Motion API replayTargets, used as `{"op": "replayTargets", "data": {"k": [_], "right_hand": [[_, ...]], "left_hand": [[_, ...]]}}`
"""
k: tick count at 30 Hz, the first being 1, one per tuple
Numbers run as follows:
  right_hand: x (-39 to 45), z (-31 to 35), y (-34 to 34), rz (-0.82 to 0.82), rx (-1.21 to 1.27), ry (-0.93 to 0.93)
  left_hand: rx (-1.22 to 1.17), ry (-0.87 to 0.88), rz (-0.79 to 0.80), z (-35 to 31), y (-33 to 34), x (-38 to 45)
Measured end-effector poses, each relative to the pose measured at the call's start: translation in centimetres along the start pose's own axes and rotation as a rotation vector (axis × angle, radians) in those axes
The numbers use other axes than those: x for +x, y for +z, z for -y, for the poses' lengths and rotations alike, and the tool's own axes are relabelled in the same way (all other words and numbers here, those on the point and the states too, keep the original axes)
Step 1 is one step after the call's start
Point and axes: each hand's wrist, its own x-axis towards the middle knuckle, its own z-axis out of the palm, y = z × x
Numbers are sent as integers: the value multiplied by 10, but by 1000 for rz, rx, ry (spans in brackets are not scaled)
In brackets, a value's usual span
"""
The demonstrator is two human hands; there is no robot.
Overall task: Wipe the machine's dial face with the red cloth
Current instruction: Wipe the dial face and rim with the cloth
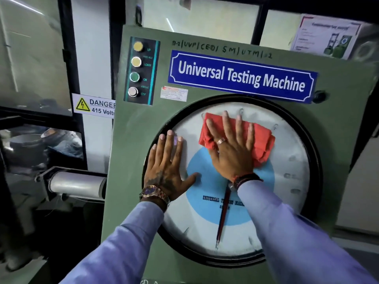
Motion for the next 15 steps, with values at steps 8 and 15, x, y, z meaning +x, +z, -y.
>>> {"op": "replayTargets", "data": {"k": [8,15], "right_hand": [[-5,-26,-22,85,124,435],[2,-41,-45,163,407,345]], "left_hand": [[22,-41,106,-11,-14,1],[19,-78,172,-22,-32,3]]}}
